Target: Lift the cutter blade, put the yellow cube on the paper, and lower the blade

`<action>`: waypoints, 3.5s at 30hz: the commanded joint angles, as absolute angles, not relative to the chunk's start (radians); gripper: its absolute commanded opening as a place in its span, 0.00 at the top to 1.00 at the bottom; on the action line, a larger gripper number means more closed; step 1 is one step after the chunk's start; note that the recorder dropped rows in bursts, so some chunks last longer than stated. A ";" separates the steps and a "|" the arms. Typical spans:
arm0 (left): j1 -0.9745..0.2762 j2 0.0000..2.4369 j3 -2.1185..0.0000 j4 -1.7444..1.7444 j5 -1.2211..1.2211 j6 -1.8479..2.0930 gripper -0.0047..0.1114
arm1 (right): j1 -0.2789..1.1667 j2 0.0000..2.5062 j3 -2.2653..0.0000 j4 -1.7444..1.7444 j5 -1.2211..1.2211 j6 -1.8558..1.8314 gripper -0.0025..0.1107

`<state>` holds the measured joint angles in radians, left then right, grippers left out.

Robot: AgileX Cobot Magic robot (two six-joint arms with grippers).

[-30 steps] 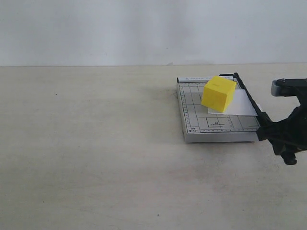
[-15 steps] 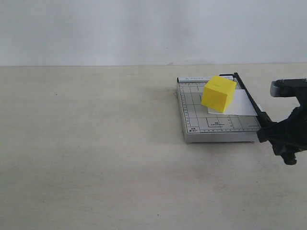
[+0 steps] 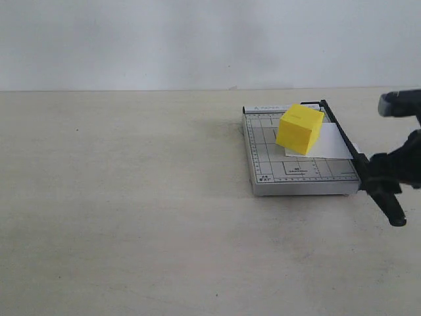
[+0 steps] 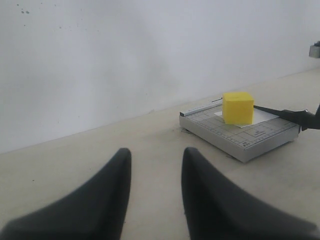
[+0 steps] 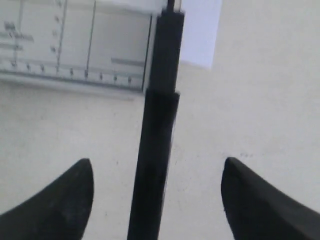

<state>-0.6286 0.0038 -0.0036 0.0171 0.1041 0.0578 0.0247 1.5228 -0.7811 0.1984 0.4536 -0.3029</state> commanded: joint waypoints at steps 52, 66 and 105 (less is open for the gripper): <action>-0.628 0.000 0.000 0.019 0.106 0.064 0.67 | 0.020 0.148 -0.335 0.489 0.374 -0.472 0.98; -0.628 0.000 0.000 0.019 0.106 0.064 0.67 | 0.022 0.148 -0.116 0.318 0.109 -0.264 0.98; 0.044 0.000 0.000 0.019 0.160 0.059 0.68 | 0.024 0.067 0.000 0.060 0.000 -0.070 0.98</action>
<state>0.0256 0.0038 -0.0036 0.0171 0.1310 0.0578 0.0233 0.0698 0.0005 0.0659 0.0000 -0.0658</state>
